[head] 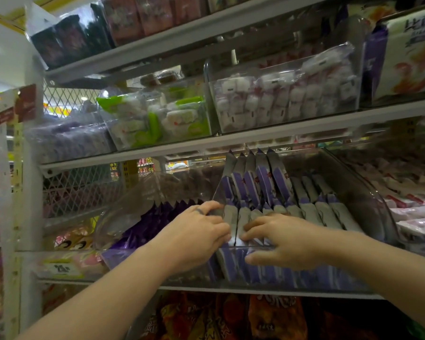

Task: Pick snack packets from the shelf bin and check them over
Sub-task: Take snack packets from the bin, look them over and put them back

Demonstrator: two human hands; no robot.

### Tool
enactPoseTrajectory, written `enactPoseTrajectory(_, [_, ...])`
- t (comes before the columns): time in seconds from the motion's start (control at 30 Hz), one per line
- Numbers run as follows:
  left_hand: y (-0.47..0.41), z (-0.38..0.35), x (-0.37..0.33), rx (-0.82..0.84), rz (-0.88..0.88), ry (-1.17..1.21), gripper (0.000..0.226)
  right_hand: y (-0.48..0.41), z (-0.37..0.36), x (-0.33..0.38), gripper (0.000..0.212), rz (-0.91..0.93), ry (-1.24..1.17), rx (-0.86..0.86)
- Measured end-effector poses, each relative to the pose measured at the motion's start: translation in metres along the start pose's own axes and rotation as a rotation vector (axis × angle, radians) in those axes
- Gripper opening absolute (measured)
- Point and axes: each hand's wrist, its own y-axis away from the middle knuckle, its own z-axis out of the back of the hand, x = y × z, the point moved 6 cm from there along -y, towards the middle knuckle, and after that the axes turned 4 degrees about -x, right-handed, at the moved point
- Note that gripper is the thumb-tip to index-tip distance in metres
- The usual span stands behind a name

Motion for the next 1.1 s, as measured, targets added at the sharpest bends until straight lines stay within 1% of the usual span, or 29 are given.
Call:
enactPoseTrajectory(0.07, [0.000, 0.001, 0.001, -0.027, -0.002, 0.029, 0.043, -0.005, 0.007, 0.001, 0.056, -0.011, -0.106, 0.012])
enactPoseTrajectory(0.1, [0.000, 0.001, 0.001, -0.032, -0.007, 0.033, 0.043, -0.009, 0.012, 0.003, 0.047, -0.003, -0.135, 0.007])
enactPoseTrajectory(0.17, [0.000, -0.001, 0.001, -0.027, -0.016, 0.015, 0.044, -0.017, 0.021, 0.008, 0.027, 0.041, -0.107, 0.010])
enactPoseTrajectory(0.2, [-0.001, -0.002, 0.001, -0.029, -0.019, 0.009, 0.044, -0.021, 0.022, 0.011, 0.024, 0.064, -0.096, 0.043])
enactPoseTrajectory(0.3, [0.000, -0.002, 0.000, -0.048, -0.028, 0.020, 0.040, -0.032, 0.020, 0.020, 0.024, 0.110, -0.074, 0.174])
enactPoseTrajectory(0.37, [0.000, -0.003, 0.000, -0.052, -0.029, 0.040, 0.039, -0.038, 0.020, 0.027, 0.022, 0.156, -0.024, 0.213])
enactPoseTrajectory(0.43, [0.001, -0.003, -0.001, -0.074, -0.033, 0.047, 0.039, -0.041, 0.021, 0.031, 0.020, 0.177, 0.016, 0.212])
enactPoseTrajectory(0.53, [0.003, -0.002, -0.002, -0.096, -0.020, 0.074, 0.037, -0.040, 0.021, 0.032, 0.017, 0.216, 0.029, 0.137])
enactPoseTrajectory(0.63, [0.005, 0.000, -0.002, -0.128, -0.008, 0.087, 0.035, -0.035, 0.024, 0.027, 0.014, 0.175, 0.005, 0.025])
enactPoseTrajectory(0.7, [0.006, -0.001, -0.002, -0.148, -0.011, 0.077, 0.034, -0.030, 0.035, 0.022, 0.011, 0.127, -0.114, -0.082])
enactPoseTrajectory(0.77, [0.007, -0.003, -0.002, -0.154, -0.005, 0.062, 0.033, -0.027, 0.046, 0.018, 0.016, 0.078, -0.264, -0.178])
enactPoseTrajectory(0.87, [0.008, -0.002, -0.002, -0.195, 0.012, 0.063, 0.033, -0.026, 0.061, 0.012, 0.013, 0.019, -0.376, -0.301])
enactPoseTrajectory(0.93, [0.008, -0.002, -0.003, -0.210, 0.027, 0.071, 0.033, -0.023, 0.070, 0.008, 0.010, -0.030, -0.509, -0.352])
enactPoseTrajectory(1.0, [0.009, -0.004, -0.003, -0.204, 0.060, 0.101, 0.035, -0.016, 0.079, 0.004, 0.011, -0.092, -0.648, -0.374])
enactPoseTrajectory(1.1, [0.013, -0.001, -0.007, -0.252, 0.119, 0.231, 0.030, 0.003, 0.089, 0.000, 0.011, -0.133, -0.755, -0.459])
